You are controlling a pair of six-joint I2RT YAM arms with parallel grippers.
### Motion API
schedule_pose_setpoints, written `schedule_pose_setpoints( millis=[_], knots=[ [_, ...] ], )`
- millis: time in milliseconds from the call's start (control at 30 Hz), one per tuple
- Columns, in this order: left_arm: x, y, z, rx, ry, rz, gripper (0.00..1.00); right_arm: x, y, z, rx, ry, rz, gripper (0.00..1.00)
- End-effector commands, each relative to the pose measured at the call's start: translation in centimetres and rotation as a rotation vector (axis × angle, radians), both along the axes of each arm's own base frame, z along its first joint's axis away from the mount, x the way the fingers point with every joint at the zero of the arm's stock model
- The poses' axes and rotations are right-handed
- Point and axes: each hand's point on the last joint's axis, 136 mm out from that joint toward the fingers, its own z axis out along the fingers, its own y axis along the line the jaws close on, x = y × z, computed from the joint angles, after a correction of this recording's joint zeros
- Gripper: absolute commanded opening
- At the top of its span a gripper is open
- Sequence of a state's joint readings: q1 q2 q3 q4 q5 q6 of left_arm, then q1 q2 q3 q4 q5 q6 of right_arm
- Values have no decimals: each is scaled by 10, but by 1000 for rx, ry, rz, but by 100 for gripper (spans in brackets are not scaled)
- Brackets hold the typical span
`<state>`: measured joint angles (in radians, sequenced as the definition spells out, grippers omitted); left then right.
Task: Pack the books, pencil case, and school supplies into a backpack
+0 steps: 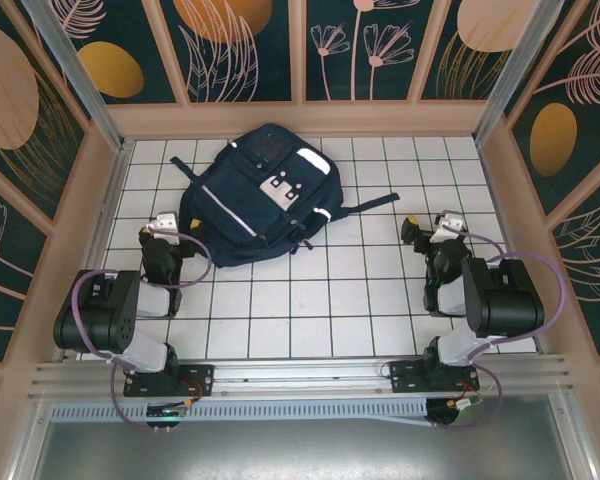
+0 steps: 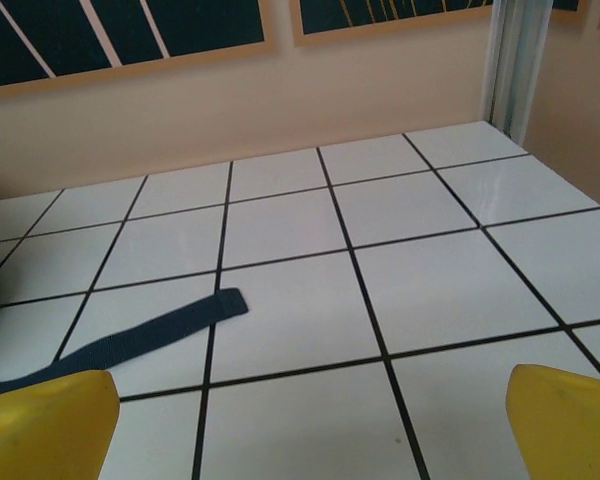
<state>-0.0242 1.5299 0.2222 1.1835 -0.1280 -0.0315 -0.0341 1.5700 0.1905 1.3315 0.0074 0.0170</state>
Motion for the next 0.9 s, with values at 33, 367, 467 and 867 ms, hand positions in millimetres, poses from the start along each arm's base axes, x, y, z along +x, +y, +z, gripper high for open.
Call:
schedule_pose_setpoints(
  millis=[33, 367, 467, 867],
  knots=[
    [7, -1, 29, -30, -116, -10, 99, 6, 0, 13, -3, -40, -13, 99],
    [7, 4, 31, -34, -117, 18, 99, 6, 0, 12, -2, -39, -13, 99],
    [7, 4, 31, -34, -118, 18, 99, 7, 0, 12, -4, -38, -13, 99],
    [7, 4, 30, -35, -118, 18, 99, 6, 0, 12, -2, -37, -9, 99]
  ],
)
